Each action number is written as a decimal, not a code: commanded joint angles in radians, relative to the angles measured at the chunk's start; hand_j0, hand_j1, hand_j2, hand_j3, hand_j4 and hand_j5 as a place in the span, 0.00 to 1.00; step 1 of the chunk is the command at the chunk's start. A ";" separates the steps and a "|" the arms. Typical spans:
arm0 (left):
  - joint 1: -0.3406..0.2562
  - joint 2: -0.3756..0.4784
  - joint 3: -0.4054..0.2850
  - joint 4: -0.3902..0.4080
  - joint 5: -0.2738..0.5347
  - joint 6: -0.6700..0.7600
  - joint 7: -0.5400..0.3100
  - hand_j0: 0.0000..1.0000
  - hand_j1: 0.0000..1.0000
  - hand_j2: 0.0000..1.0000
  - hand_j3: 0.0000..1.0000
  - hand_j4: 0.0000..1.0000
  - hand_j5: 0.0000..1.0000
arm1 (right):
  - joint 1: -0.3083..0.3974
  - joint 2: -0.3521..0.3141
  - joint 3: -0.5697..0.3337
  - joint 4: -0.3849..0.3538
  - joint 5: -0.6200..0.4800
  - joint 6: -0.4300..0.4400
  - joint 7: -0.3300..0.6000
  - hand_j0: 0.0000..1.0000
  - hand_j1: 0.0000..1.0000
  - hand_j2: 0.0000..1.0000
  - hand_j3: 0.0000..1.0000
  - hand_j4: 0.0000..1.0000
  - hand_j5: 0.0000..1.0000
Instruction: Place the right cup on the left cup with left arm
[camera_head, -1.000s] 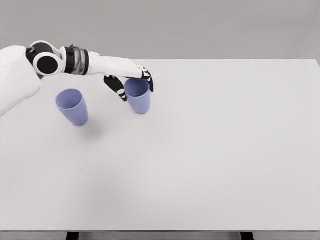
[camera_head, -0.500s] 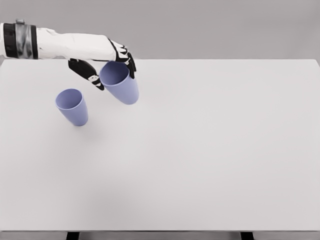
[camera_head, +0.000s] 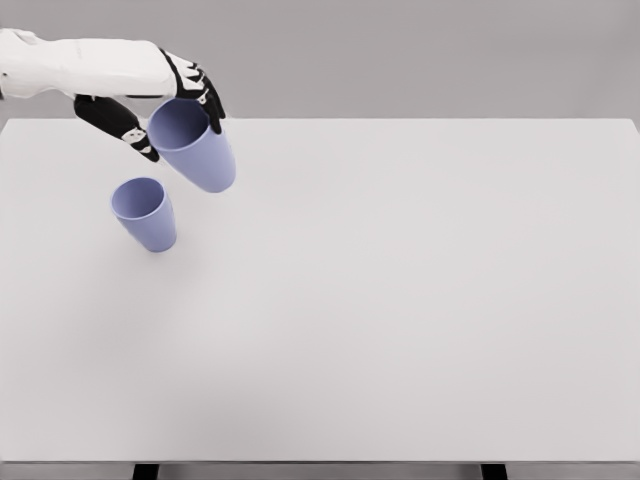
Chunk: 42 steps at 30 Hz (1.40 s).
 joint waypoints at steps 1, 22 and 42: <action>0.000 0.023 -0.003 0.002 0.005 0.003 -0.001 0.54 0.54 0.54 0.54 0.54 0.54 | 0.000 0.000 0.000 0.000 0.000 0.001 0.000 1.00 1.00 1.00 1.00 1.00 1.00; -0.011 0.083 -0.010 0.094 -0.035 0.003 -0.001 0.56 0.56 0.56 0.56 0.56 0.56 | 0.000 0.000 0.000 0.000 0.000 -0.001 0.000 1.00 1.00 1.00 1.00 1.00 1.00; -0.012 0.107 -0.081 0.119 -0.035 0.003 -0.001 0.58 0.58 0.58 0.58 0.58 0.58 | 0.000 0.000 0.000 0.000 0.000 -0.001 0.000 1.00 1.00 1.00 1.00 1.00 1.00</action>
